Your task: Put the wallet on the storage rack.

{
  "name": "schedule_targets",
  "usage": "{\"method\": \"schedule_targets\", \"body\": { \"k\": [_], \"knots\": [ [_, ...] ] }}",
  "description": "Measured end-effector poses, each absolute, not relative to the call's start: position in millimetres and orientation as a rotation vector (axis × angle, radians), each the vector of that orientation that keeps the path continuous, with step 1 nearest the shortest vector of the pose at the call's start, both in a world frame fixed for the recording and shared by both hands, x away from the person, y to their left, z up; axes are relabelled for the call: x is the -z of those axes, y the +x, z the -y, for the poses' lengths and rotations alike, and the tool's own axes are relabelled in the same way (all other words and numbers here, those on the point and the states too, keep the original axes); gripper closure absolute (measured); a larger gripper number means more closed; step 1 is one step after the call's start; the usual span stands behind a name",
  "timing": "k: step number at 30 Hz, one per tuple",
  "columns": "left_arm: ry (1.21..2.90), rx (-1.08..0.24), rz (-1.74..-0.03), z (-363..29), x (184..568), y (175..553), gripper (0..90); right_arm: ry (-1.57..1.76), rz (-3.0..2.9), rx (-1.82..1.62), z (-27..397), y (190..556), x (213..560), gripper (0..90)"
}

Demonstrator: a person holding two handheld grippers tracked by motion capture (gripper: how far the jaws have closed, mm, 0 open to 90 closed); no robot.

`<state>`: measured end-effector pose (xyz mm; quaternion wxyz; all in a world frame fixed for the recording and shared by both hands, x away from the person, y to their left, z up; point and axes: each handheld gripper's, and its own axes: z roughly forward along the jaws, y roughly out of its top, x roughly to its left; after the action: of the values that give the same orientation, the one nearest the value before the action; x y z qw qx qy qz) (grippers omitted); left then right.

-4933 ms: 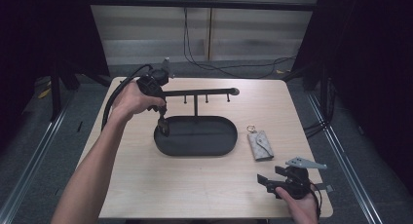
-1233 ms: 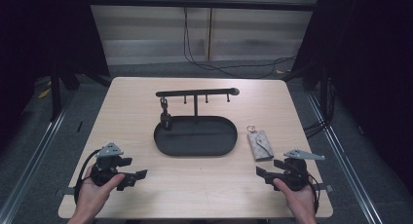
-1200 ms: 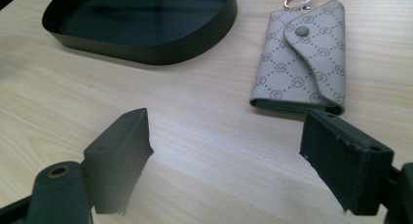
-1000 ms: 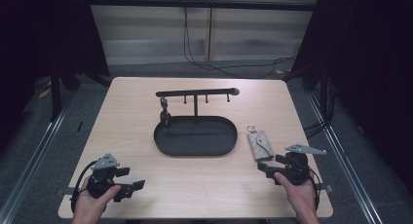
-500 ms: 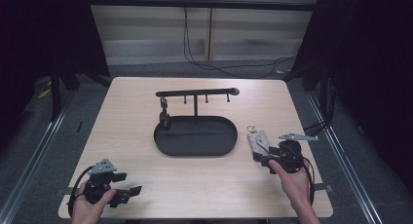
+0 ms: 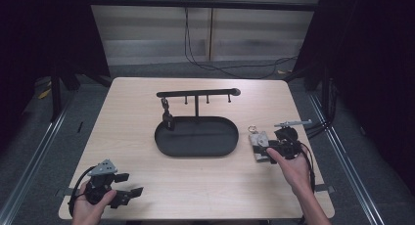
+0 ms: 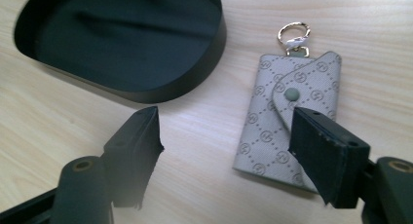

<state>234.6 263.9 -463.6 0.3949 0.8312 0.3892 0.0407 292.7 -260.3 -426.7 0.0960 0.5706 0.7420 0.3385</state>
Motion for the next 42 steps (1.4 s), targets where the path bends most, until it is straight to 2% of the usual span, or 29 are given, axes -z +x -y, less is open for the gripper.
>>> {"method": "schedule_targets", "body": {
  "k": [12,23,34,38,42],
  "knots": [
    [2.109,-0.087,-0.988,-267.2,463.7,236.0,21.3,1.704,-2.32,-0.812,260.4,321.3,427.2,25.8],
    [2.104,-0.082,-0.981,-266.6,462.5,234.8,21.3,1.781,-2.365,-0.646,262.7,345.0,444.3,22.1],
    [2.094,-0.074,-0.967,-264.6,460.9,232.7,21.3,1.808,-2.39,-0.569,262.7,359.6,450.8,22.6],
    [2.096,-0.072,-0.967,-265.4,461.0,232.8,21.3,1.812,-2.4,-0.547,265.3,365.3,458.5,15.8],
    [2.098,-0.073,-0.966,-265.3,461.0,233.0,21.3,1.841,-2.39,-0.53,266.1,369.4,462.7,17.8]
  ]
}}
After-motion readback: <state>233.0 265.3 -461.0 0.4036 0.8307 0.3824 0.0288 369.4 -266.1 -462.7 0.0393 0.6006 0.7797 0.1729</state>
